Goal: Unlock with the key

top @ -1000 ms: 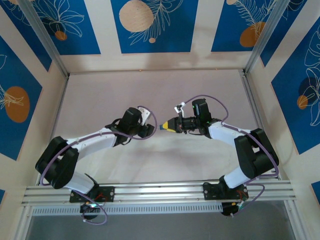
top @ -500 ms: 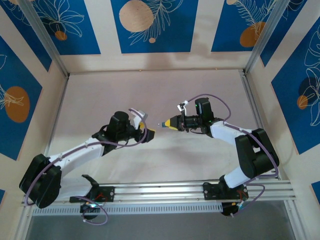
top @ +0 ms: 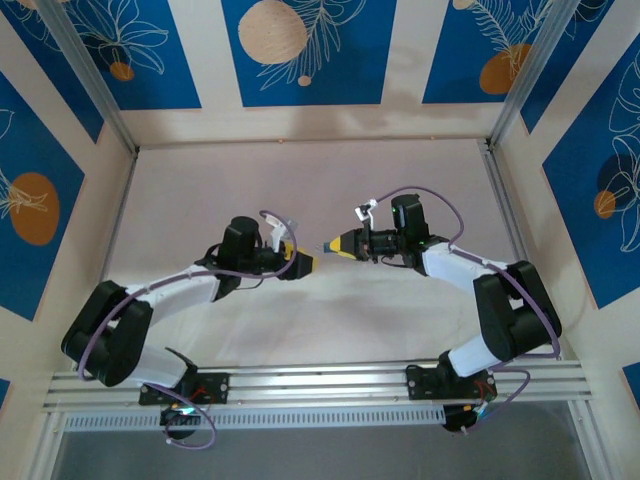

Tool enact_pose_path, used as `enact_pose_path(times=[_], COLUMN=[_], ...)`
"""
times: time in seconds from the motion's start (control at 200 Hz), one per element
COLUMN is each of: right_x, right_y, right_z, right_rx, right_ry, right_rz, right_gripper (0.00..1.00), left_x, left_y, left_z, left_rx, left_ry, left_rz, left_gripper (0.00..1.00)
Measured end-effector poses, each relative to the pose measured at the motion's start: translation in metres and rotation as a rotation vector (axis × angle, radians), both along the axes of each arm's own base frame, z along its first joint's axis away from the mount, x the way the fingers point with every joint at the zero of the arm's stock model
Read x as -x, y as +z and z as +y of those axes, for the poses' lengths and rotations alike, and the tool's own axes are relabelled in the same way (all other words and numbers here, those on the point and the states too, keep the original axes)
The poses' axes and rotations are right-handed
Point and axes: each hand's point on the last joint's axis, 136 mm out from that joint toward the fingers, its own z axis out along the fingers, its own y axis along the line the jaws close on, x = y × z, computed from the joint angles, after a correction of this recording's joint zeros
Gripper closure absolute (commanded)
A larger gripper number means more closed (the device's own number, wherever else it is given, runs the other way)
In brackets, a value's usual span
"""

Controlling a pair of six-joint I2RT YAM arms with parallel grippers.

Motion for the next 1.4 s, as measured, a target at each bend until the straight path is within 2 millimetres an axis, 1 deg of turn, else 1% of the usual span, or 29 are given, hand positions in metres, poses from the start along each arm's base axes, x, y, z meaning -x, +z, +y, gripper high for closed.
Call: enact_pose_path(times=[0.17, 0.285, 0.44, 0.615, 0.89, 1.071, 1.281, 1.401], right_x=[0.002, 0.005, 0.006, 0.009, 0.009, 0.008, 0.010, 0.012], right_y=[0.004, 0.007, 0.007, 0.006, 0.006, 0.006, 0.005, 0.007], right_z=[0.000, -0.001, 0.000, 0.003, 0.003, 0.004, 0.006, 0.008], right_rx=[-0.005, -0.009, -0.009, -0.009, -0.011, -0.016, -0.023, -0.030], right_ry=[0.002, 0.005, 0.009, 0.020, 0.018, 0.021, 0.031, 0.043], right_rz=[-0.011, -0.016, -0.014, -0.013, -0.008, -0.008, 0.004, 0.008], right_gripper=[0.97, 0.97, 0.97, 0.97, 0.97, 0.97, 0.98, 0.97], left_x=[-0.006, -0.009, -0.014, -0.019, -0.021, -0.024, -0.028, -0.032], left_y=[0.004, 0.000, -0.005, -0.002, -0.007, -0.006, -0.013, -0.022], left_z=[-0.001, -0.002, -0.002, -0.001, -0.001, -0.001, 0.003, 0.006], left_rx=[0.007, 0.002, -0.004, 0.001, -0.013, -0.024, -0.063, -0.092], left_ry=[0.018, 0.025, 0.043, 0.066, 0.072, 0.073, 0.089, 0.110], left_rz=[-0.017, -0.015, -0.011, -0.025, -0.021, -0.047, -0.057, -0.059], left_gripper=[0.35, 0.35, 0.36, 0.37, 0.39, 0.39, 0.41, 0.43])
